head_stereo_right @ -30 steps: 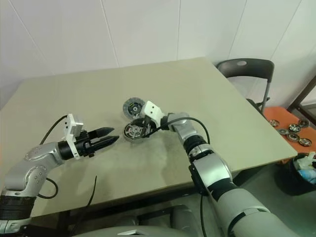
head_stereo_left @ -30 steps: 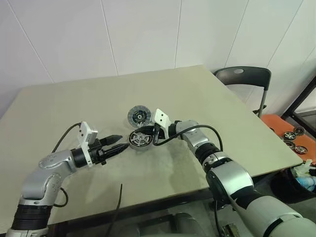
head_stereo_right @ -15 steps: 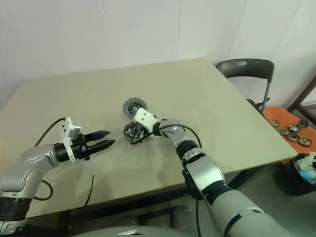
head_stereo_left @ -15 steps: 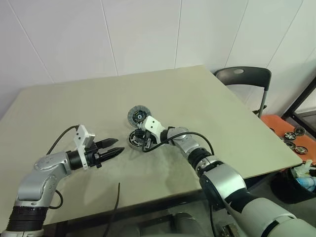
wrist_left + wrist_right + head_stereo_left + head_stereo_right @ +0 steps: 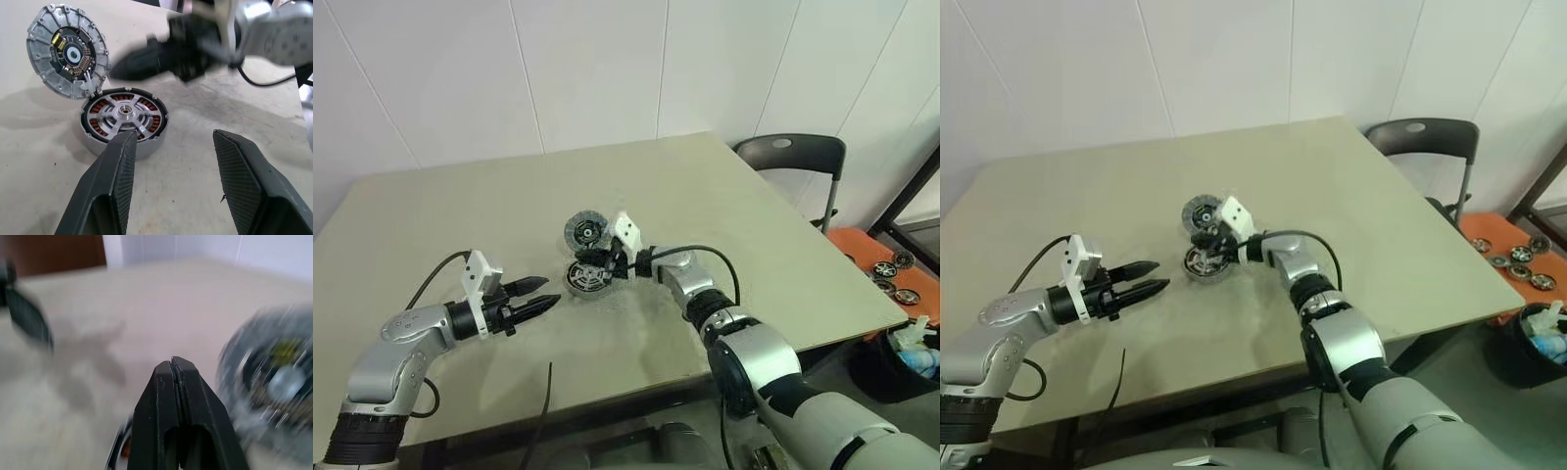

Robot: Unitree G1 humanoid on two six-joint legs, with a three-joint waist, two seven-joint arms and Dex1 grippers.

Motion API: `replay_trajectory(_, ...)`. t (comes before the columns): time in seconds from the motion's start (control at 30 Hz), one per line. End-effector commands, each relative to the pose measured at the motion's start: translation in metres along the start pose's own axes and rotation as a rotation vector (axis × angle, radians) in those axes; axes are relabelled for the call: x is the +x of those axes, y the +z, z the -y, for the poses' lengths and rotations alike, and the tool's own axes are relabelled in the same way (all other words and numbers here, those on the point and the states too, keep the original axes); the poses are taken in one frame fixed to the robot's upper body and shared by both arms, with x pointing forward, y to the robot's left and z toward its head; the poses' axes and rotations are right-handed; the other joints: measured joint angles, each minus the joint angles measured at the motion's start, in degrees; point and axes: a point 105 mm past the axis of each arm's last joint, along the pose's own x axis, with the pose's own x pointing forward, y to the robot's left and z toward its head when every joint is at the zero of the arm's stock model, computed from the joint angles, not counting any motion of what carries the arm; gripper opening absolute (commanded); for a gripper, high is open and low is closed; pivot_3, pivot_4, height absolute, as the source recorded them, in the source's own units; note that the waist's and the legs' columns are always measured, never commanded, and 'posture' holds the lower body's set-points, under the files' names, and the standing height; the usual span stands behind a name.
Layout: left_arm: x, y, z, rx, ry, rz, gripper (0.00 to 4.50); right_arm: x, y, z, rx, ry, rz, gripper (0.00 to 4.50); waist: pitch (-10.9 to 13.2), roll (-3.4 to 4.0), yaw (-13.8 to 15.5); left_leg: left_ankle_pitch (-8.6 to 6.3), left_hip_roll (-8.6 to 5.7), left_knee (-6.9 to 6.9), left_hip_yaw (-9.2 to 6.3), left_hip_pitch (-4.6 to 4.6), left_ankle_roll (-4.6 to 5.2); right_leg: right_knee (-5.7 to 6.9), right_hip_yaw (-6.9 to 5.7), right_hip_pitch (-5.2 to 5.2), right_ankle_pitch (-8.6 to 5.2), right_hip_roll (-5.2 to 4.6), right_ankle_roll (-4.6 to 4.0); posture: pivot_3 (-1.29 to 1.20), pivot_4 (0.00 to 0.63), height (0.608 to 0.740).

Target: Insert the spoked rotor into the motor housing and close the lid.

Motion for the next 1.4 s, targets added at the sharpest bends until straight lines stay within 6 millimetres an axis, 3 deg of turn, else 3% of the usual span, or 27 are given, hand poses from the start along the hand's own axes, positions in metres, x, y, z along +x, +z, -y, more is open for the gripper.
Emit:
replay_trajectory(0.03,0.001,0.010,0.001,0.034,-0.006,0.023,2.66,0.007,0.001,-0.002,-0.124,-0.013,-0.054,0.00,-0.01,0.00,0.05,0.00,0.01,-0.02,-0.01,0.00,0.00,0.00,-0.02,0.00,0.00,0.00,0.00,0.00,0.000,0.740)
replay_trajectory(0.17,0.000,0.011,0.001,0.034,0.001,0.027,2.66,0.003,-0.039,-0.008,-0.332,-0.004,-0.271,0.00,-0.03,-0.04,0.16,0.00,-0.02,0.01,0.02,-0.32,0.00,-0.01,-0.04,-0.27,0.01,-0.01,-0.04,0.00,0.000,0.740)
replay_trajectory(0.27,0.000,0.010,0.002,0.034,0.004,0.027,2.66,0.000,-0.048,-0.009,-0.326,-0.005,-0.297,0.00,-0.03,-0.04,0.19,0.01,-0.06,0.08,0.03,-0.56,-0.01,0.00,0.01,-0.52,0.12,-0.05,-0.18,0.00,0.000,0.740)
replay_trajectory(0.4,-0.002,0.010,0.001,0.033,0.012,0.028,2.66,0.000,-0.043,-0.007,-0.312,-0.011,-0.278,0.00,-0.09,-0.13,0.25,0.01,-0.07,0.09,0.05,-0.51,-0.01,0.01,0.06,-0.49,0.12,-0.07,-0.18,0.00,0.000,0.740)
replay_trajectory(0.57,-0.001,0.010,0.002,0.036,0.016,0.031,2.66,0.000,0.002,-0.002,-0.288,0.045,-0.109,0.00,-0.07,-0.10,0.18,0.01,-0.06,0.11,0.04,-0.51,-0.01,0.02,0.04,-0.48,0.12,-0.03,-0.18,0.00,0.000,0.740)
replay_trajectory(0.67,0.000,0.011,0.005,0.042,0.000,0.035,2.66,-0.008,0.031,-0.004,-0.384,0.148,-0.056,0.00,-0.04,-0.05,0.17,0.01,-0.05,0.10,0.04,-0.53,-0.01,0.01,0.04,-0.50,0.13,-0.02,-0.17,0.00,0.000,0.740)
replay_trajectory(0.77,-0.001,0.007,0.009,0.055,-0.022,0.005,2.66,-0.029,0.056,-0.013,-0.645,0.394,-0.124,0.00,-0.02,-0.03,0.23,0.00,-0.05,0.08,0.05,-0.53,-0.01,-0.01,0.03,-0.51,0.12,-0.03,-0.16,0.00,0.000,0.740)
replay_trajectory(1.0,0.004,-0.002,0.018,0.056,-0.055,-0.024,2.66,-0.057,0.037,-0.011,-1.024,0.661,-0.452,0.00,-0.04,-0.06,0.12,0.00,-0.04,0.05,0.17,-0.50,0.00,0.00,-0.04,-0.49,0.05,-0.02,-0.08,0.00,0.000,0.740)
replay_trajectory(1.13,0.005,-0.009,0.022,0.059,-0.053,-0.041,2.66,-0.049,0.036,-0.011,-1.199,0.714,-0.525,0.00,0.02,0.04,0.04,0.01,-0.02,0.07,0.20,-0.50,-0.01,0.05,-0.01,-0.52,0.10,-0.01,-0.22,0.00,0.000,0.740)
replay_trajectory(1.33,0.004,-0.010,0.029,0.052,-0.033,-0.031,2.66,-0.033,0.030,-0.009,-1.288,0.692,-0.593,0.00,0.00,0.00,0.36,0.00,-0.01,0.04,0.06,-0.52,-0.01,0.05,0.00,-0.56,0.06,-0.03,-0.31,0.00,0.000,0.740)
replay_trajectory(1.4,0.001,-0.009,0.030,0.050,-0.017,-0.022,2.68,-0.030,0.027,-0.006,-1.333,0.679,-0.620,0.39,0.01,0.01,0.45,0.00,-0.04,0.05,0.04,-0.54,-0.01,0.04,0.01,-0.56,0.02,-0.09,-0.38,0.00,0.000,0.740)
